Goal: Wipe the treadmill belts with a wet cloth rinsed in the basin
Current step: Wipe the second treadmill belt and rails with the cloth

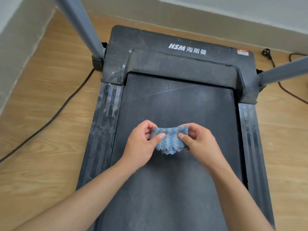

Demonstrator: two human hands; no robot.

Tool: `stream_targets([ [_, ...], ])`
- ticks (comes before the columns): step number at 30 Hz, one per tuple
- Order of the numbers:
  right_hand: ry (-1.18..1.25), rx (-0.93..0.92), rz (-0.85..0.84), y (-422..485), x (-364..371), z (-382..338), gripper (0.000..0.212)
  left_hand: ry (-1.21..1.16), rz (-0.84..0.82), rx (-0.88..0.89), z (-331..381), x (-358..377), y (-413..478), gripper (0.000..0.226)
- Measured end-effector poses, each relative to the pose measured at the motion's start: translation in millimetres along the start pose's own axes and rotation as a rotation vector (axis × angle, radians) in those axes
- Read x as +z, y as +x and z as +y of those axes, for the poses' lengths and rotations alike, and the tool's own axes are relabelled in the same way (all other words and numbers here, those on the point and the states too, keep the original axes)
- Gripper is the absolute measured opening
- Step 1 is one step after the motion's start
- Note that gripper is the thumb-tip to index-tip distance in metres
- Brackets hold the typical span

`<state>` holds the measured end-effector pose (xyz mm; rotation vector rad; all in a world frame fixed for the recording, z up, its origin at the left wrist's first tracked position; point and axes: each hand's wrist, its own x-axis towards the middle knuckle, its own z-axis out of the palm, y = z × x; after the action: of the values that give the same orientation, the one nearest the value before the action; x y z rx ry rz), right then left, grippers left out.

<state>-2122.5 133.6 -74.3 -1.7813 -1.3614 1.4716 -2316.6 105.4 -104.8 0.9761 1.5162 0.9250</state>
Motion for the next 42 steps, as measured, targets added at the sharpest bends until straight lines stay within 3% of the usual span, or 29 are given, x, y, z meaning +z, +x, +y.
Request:
stream_targets([
  [6,0.142,-0.044,0.107,52,-27,-31,0.017,-0.025,0.088,0.21,47,13,64,0.025],
  [7,0.078,-0.049,0.157,62,-28,-31,0.021,0.009,0.119,0.218,49,11,74,0.028],
  [11,-0.634,-0.072,0.257,74,-27,-19,0.059,0.304,0.229,0.213,23,-21,90,0.029],
  [16,-0.782,-0.32,0.065,72,14,-4,0.049,0.826,0.225,0.461,-30,-67,69,0.031],
  [19,-0.846,-0.336,0.109,94,24,-1,0.046,0.988,0.199,0.533,-55,-84,61,0.029],
  [23,-0.987,-0.265,0.022,107,51,13,0.08,1.003,0.215,0.546,-65,-85,51,0.035],
  [29,-0.89,-0.479,-0.145,164,113,-45,0.068,1.031,0.236,0.527,-61,-87,51,0.029],
  [33,-0.992,-0.585,-0.191,185,143,-64,0.065,1.044,0.254,0.508,-63,-88,52,0.029],
  [37,-1.075,-0.552,-0.167,170,101,-41,0.074,1.003,0.293,0.497,-66,-90,50,0.03],
  [42,-1.134,-0.338,-0.008,153,-9,10,0.09,0.98,0.313,0.511,-68,-87,50,0.032],
])
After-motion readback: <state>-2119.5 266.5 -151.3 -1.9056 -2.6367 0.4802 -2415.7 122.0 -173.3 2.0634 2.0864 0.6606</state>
